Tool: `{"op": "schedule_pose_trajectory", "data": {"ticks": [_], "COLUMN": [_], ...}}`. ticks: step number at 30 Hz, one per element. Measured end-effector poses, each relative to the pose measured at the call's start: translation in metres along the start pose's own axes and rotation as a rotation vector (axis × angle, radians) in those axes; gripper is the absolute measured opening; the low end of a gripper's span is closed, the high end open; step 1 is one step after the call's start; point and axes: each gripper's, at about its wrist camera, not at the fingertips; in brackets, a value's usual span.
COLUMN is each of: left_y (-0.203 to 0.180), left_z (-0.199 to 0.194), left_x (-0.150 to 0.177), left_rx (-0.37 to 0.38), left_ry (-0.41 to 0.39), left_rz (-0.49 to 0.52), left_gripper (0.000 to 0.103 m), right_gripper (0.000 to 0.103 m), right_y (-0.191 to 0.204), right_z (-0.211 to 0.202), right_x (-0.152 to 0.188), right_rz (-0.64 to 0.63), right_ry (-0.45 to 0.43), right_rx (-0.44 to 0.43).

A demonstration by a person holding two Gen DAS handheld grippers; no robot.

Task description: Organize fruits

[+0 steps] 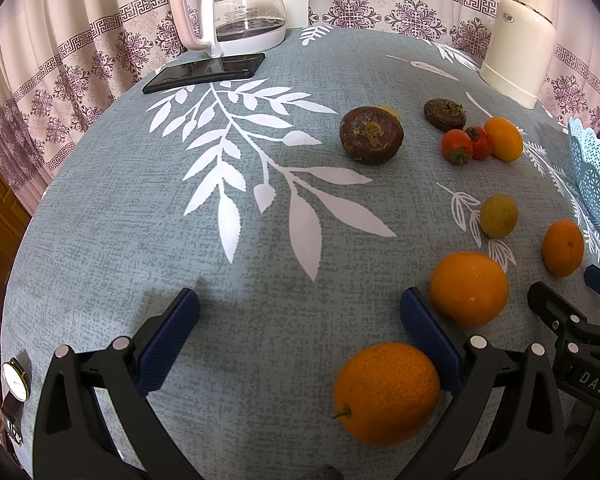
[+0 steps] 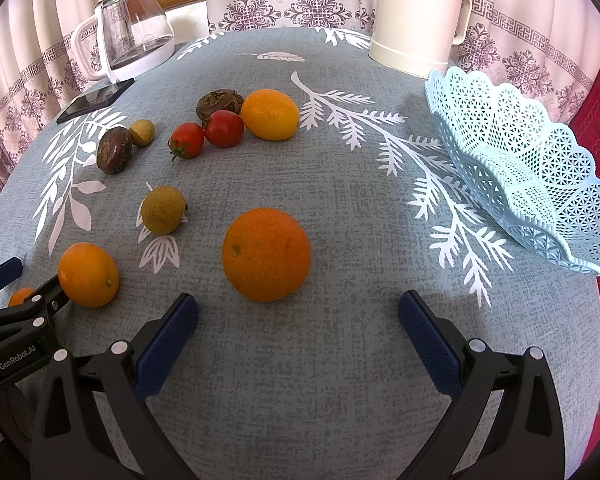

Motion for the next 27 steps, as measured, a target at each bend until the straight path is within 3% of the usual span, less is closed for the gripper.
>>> {"op": "schedule_pose_trajectory", "data": {"ticks": [27], "left_y": [0.0044], "left_z": [0.0000], "left_x": [-0.0020], "left_rx": [0.032], "left_ry": [-0.018], "left_rz": [-0.016], "left_gripper": [0.101], "right_gripper": [0.098], "right_y": [-0.0018], "right_z": [-0.0026], "right_x": [0.0000], "right_rz": [-0.009], "right_ry": [0.002], "right_rx": [-0.021]}}
Point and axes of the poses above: each gripper's, at about its wrist camera, not at the fingertips, and z roughly the way its jaws point, y to its left, x to its underside, and after that the axes turned 8 degrees about z, right-handed
